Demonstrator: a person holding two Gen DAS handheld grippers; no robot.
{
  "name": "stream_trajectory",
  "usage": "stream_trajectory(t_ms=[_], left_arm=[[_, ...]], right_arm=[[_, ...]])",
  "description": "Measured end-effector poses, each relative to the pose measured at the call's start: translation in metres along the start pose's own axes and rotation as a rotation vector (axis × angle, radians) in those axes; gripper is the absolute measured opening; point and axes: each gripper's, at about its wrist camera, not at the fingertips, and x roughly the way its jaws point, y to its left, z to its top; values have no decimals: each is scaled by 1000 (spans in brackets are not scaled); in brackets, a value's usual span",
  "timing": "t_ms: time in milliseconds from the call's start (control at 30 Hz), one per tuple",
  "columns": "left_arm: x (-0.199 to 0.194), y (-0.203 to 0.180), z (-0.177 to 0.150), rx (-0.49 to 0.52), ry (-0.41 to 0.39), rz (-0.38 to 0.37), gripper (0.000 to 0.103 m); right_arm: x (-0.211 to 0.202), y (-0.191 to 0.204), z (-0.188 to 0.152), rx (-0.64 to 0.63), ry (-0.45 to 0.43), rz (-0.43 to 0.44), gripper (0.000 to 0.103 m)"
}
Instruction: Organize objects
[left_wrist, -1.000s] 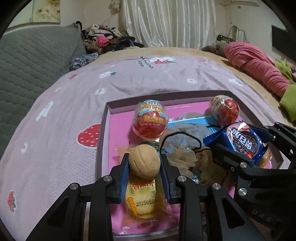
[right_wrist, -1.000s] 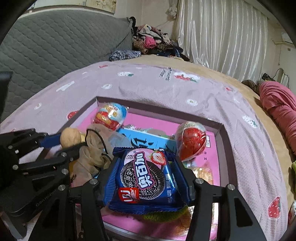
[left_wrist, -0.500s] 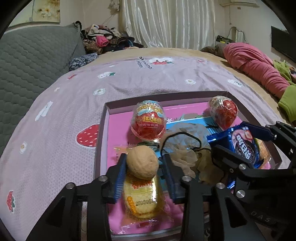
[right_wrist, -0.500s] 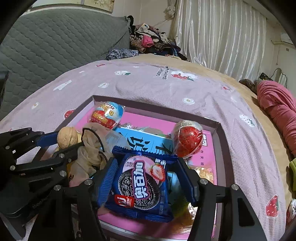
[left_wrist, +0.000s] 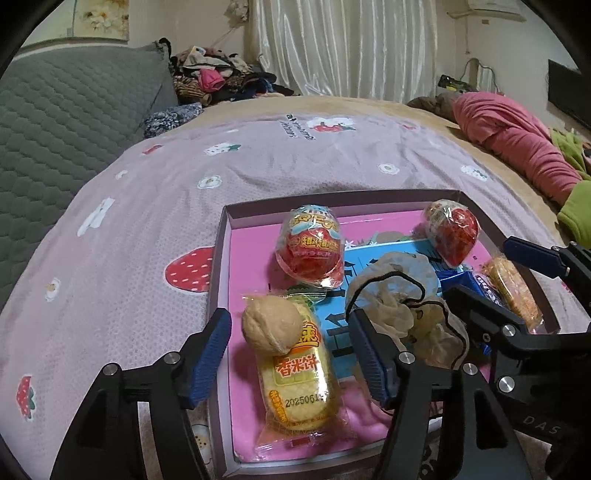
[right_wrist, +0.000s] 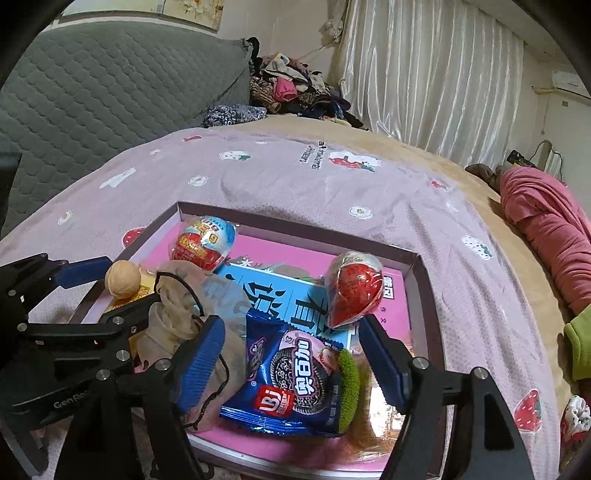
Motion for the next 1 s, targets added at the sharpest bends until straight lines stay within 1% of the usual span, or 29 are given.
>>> stream_trajectory(t_ms=[167,267,367,533,1000], left_arm=[[-5,2,2,-2,-10,15,76],[-9,4,2,-9,-13,13,77],[-12,4,3,-10,-16,12,78],[-17,5,5,-15,-18,6,81],[-44,8,10,-28,-78,18,90]], right_arm=[[-5,-2,1,5,-14,-8,76],[-9,-4,2,12,-27,-15,81],[-12,-6,3,19,-36,-18,83],[-18,-8,5,28,-53,-20,84],[-46,-18,11,68,-138,-32,92]])
